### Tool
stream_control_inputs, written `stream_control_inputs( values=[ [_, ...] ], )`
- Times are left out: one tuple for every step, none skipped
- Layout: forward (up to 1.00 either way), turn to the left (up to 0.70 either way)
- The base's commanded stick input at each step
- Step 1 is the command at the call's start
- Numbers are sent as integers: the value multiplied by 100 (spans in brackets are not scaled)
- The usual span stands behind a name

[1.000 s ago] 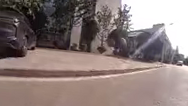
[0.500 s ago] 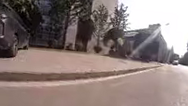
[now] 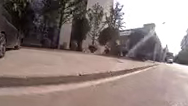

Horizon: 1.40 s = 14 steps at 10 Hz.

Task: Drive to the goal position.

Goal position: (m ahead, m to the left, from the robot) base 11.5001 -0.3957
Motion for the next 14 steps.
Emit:
stream_control_inputs(
  values=[
    [70,-14],
    [70,-14],
    [70,-14],
    [70,-14],
    [70,-14],
    [70,-14],
    [70,-14],
    [70,-14],
    [70,-14],
    [70,-14],
    [70,-14],
    [70,-14],
    [70,-14],
    [70,-14]
  ],
)
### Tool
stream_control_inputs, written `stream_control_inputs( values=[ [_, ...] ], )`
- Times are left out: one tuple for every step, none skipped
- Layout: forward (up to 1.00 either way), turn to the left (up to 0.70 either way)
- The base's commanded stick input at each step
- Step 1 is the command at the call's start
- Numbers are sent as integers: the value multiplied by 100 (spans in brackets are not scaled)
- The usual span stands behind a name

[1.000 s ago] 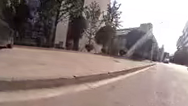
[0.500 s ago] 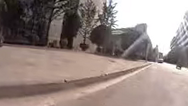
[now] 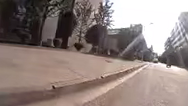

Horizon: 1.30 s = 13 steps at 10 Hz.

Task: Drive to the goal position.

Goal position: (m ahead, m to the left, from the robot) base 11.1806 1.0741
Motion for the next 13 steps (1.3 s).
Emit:
stream_control_inputs(
  values=[
    [58,-7],
    [45,-2],
    [45,-27],
    [45,-27],
    [45,-27],
    [1,-45],
    [0,-15],
    [0,0],
    [0,0],
    [-45,0],
    [-45,0],
    [-45,0],
    [-5,0]
  ],
)
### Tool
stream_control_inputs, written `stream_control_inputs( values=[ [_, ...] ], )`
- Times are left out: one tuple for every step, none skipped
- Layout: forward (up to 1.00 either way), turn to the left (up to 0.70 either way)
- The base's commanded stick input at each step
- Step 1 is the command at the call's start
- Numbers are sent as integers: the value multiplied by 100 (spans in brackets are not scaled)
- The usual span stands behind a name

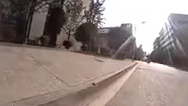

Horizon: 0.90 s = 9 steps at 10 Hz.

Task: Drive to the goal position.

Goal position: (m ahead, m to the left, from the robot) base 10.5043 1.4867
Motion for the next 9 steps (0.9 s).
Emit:
stream_control_inputs(
  values=[
    [0,0],
    [0,0],
    [0,-24],
    [0,-45],
    [0,-45],
    [0,-45],
    [0,-45],
    [0,-45],
    [0,-45]
  ],
)
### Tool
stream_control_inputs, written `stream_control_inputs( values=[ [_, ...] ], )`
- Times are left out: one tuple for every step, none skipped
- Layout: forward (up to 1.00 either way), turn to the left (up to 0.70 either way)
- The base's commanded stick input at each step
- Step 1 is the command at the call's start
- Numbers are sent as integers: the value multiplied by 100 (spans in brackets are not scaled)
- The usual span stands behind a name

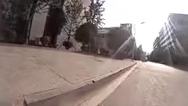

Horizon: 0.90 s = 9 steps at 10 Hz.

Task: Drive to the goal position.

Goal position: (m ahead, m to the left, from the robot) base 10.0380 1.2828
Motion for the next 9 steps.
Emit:
stream_control_inputs(
  values=[
    [0,-45],
    [0,-6],
    [0,0],
    [0,0],
    [0,0],
    [0,0],
    [0,0],
    [0,0],
    [0,-45]
  ],
)
